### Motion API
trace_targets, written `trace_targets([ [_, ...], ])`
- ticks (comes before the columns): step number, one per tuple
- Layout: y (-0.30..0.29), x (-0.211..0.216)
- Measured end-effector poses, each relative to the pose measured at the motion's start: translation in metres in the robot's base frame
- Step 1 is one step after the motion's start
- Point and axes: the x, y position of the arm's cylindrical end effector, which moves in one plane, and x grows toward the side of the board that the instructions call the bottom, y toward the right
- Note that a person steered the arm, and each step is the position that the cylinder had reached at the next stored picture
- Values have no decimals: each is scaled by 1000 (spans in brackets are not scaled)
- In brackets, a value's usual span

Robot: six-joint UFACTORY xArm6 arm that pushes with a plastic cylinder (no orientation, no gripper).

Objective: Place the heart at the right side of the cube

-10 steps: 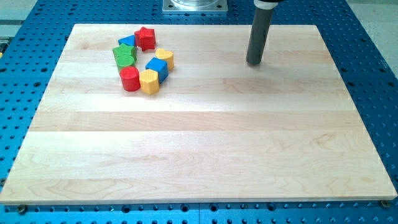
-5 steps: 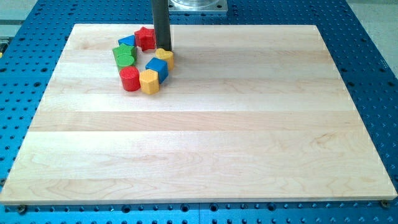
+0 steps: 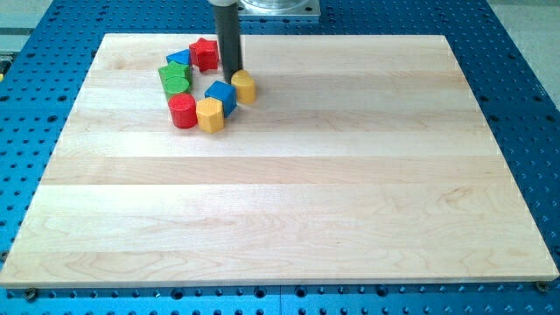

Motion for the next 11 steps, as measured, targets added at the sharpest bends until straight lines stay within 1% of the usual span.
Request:
trace_targets([
  [1, 62, 3],
  [2, 106, 12],
  [3, 69, -34],
  [4, 12, -31],
  [5, -16, -19],
  [7, -30, 8],
  [8, 4, 9],
  [10, 116, 29],
  [11, 124, 46],
])
